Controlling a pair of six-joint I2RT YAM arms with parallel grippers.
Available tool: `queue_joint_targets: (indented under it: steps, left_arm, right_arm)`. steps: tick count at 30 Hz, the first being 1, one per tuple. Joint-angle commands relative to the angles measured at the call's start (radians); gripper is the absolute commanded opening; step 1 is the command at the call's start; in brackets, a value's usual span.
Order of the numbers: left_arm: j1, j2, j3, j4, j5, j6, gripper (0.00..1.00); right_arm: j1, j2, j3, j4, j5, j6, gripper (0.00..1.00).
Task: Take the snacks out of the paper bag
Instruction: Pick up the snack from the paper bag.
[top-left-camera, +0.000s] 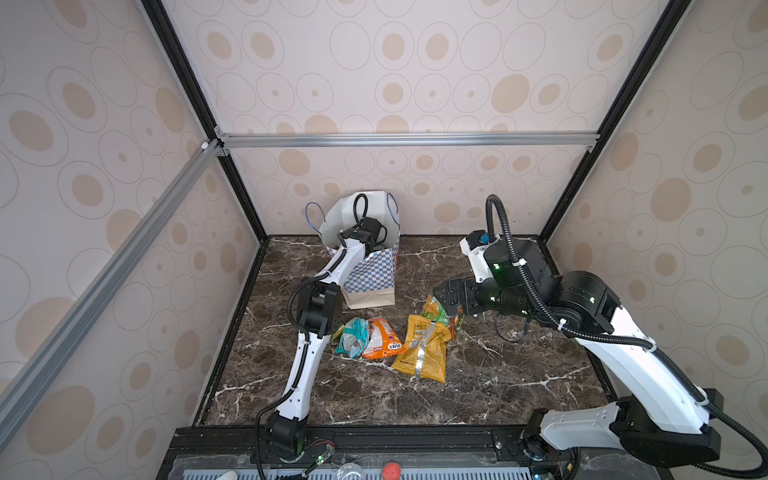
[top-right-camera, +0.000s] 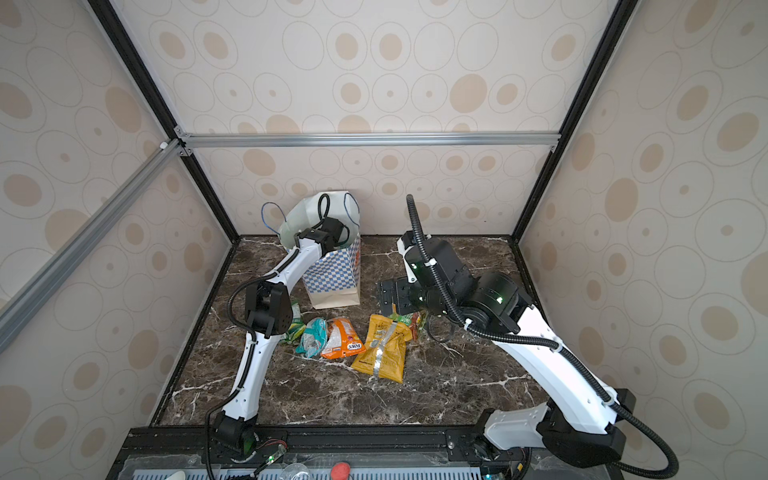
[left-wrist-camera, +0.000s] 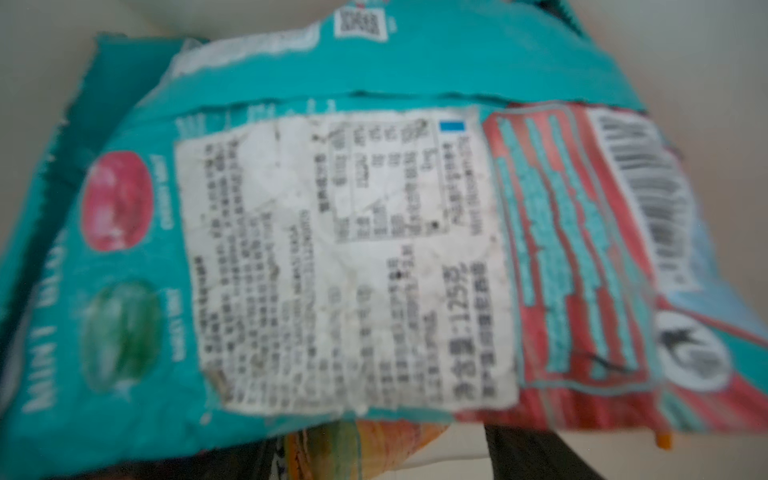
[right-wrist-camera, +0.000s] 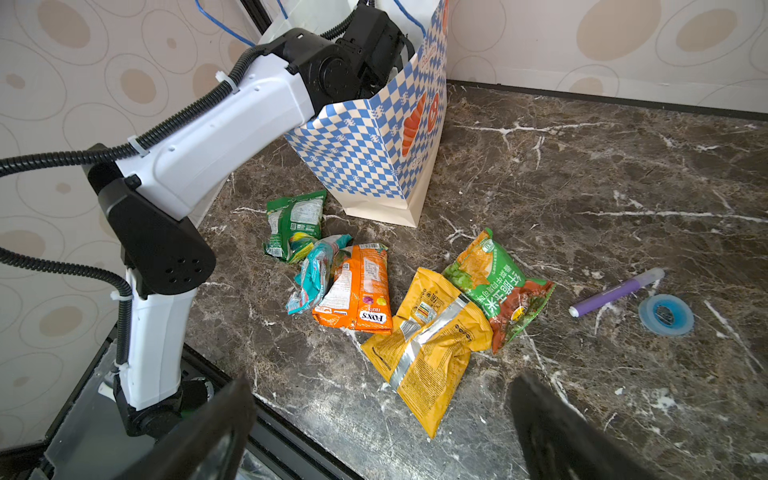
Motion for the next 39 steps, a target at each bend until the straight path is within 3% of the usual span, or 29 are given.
queue_joint_targets:
  steps: [1, 9, 16, 23, 27, 39]
  left_arm:
    - [0.015, 0.032, -0.016, 0.007, -0.009, 0.029, 0.76]
    - [0.017, 0.098, -0.045, -0.007, 0.0, 0.039, 0.85]
    - [0.016, 0.086, -0.024, 0.004, 0.043, 0.003, 0.58]
    - [0.017, 0.033, -0.002, 0.007, 0.063, -0.02, 0.2]
    - [0.017, -0.009, 0.005, 0.007, 0.065, -0.028, 0.03]
    - [0.017, -0.131, 0.056, -0.012, 0.032, -0.036, 0.0]
  right_arm:
    - [0.008, -0.008, 0.02, 0.004, -0.009, 0.012, 1.0]
    - [0.008, 0.005, 0.025, 0.024, -0.045, 0.026, 1.0]
    - [0.007, 0.039, 0.067, 0.011, -0.072, 0.015, 1.0]
    - [0.007, 0.021, 0.047, 0.019, -0.074, 0.027, 1.0]
    - [0.007, 0.01, 0.031, 0.03, -0.079, 0.029, 1.0]
    - [0.008, 0.006, 0.018, 0.048, -0.098, 0.024, 1.0]
